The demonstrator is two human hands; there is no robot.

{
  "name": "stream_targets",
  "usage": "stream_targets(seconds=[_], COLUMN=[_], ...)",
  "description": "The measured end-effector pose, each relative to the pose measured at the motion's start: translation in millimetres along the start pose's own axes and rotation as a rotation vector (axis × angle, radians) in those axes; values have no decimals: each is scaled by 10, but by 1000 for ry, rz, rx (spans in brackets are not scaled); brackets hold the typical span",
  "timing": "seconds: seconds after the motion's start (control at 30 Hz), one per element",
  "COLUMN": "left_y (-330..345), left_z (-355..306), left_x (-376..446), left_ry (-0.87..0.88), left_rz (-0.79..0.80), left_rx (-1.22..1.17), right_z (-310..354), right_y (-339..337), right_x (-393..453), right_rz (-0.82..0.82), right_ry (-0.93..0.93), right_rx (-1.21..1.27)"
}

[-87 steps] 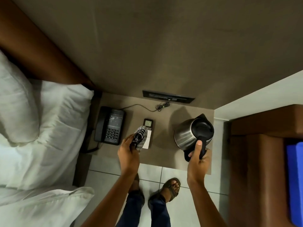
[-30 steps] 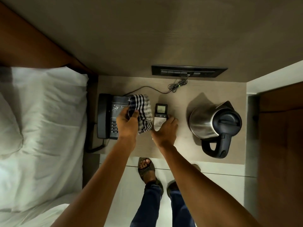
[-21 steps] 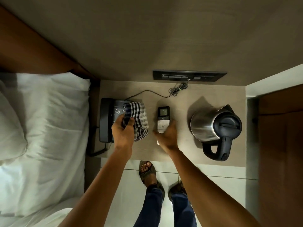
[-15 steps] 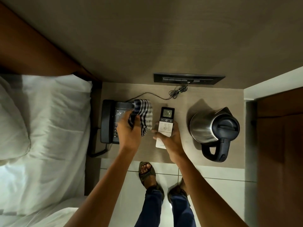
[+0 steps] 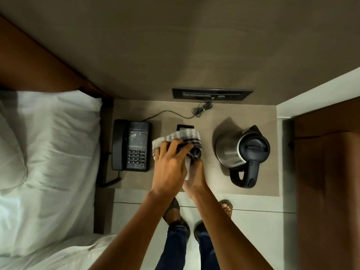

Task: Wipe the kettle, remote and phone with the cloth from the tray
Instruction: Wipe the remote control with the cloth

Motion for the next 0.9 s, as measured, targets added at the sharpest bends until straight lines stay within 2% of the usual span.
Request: stream_targets(seconds=[0.1, 0.17, 0.33, 0.37, 0.43, 0.53, 0.73, 0.9], left_y=[16, -12, -289, -323, -306, -202, -96, -222], left_z=[0, -4, -133, -178, -253, -221, -61, -190], left_x=[-313, -432, 41, 202, 405, 296, -180, 336], left_ry=[-70, -95, -136, -127, -52, 39, 9, 4], left_rz=[85, 82, -218, -227, -137, -16, -63, -98], left_rx=[-28, -82, -190, -171, -85, -39, -83, -72], right_z=[-7, 45, 118, 120, 130, 161, 133, 77], right_y=[-77, -72, -23, -23, -30, 3, -14, 8], right_x=[-34, -41, -97, -110, -132, -145, -103, -134], right_rz=[-41, -23, 12, 9, 20, 22, -25, 14], right_ry=[50, 64, 25, 24, 20, 11, 45, 46], right_rx=[8, -17, -114, -128, -133, -126, -79, -138])
Point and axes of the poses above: each hand's wrist, its own x-axis towards the middle knuckle, its own y-axis out of the palm, z = x × y, the point moved 1 cm from there along x, towards the middle knuckle, and after that the axes turned 3 degrees about z, right-handed, at the moved point
